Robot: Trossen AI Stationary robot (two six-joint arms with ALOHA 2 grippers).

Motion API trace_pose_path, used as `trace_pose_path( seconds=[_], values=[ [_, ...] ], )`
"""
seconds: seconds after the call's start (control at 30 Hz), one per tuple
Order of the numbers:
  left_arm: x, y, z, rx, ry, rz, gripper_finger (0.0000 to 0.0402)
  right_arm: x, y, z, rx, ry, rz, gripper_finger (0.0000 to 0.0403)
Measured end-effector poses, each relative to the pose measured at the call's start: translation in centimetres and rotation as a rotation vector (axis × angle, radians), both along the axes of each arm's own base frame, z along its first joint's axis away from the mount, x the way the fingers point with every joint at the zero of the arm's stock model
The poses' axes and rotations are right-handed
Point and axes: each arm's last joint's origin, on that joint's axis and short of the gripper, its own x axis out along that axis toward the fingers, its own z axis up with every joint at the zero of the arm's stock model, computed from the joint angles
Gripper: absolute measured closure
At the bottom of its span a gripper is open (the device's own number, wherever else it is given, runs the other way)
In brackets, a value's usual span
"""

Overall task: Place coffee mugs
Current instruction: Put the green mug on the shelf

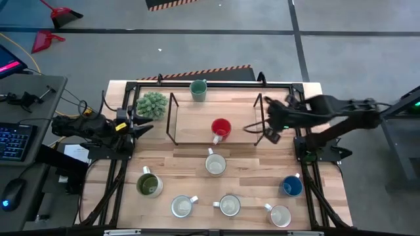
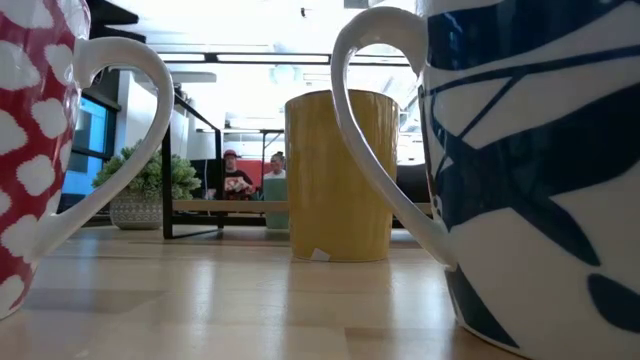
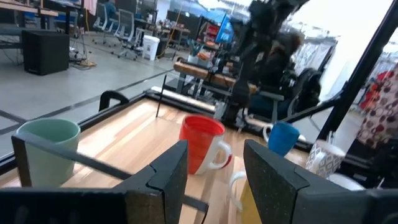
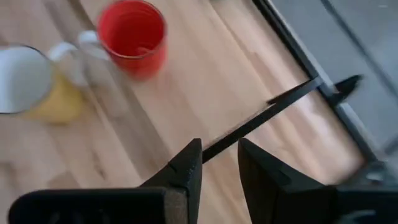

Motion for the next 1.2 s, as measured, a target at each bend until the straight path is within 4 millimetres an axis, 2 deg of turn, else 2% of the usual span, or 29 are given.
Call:
trace_pose_path(
  seconds=[0.13,0.3,0.5,0.7,0.8,0.97,1.2],
  values=[
    [0.0,0.0,0.3,-0.006,-0.029,0.001,0.0257,-3.0,0.3,-1.8,0.07,-0.197,0.078,0.0323],
    [0.0,0.0,0.3,-0.006,-0.029,0.0,0.0257,-5.4,0.4,-4.6,0.107,-0.403,0.2,0.0323],
    [0.0,0.0,0.3,-0.006,-0.029,0.0,0.0257,-5.3,0.7,-8.5,0.139,-0.596,0.326,0.0323],
    [0.0,0.0,0.4,-0.009,-0.039,0.0,0.0257,-4.2,1.6,-13.1,0.222,-0.628,0.508,0.0323],
    [0.0,0.0,0.6,-0.015,-0.066,0.0,0.0257,-4.0,1.8,-13.9,0.243,-0.631,0.574,0.0323],
    [0.0,0.0,0.9,-0.023,-0.098,0.0,0.0257,-3.9,1.9,-13.7,0.254,-0.658,0.629,0.0323],
    [0.0,-0.1,1.7,-0.039,-0.173,-0.025,0.0257,-3.9,1.8,-13.8,0.191,-0.65,0.617,0.0323]
  ],
)
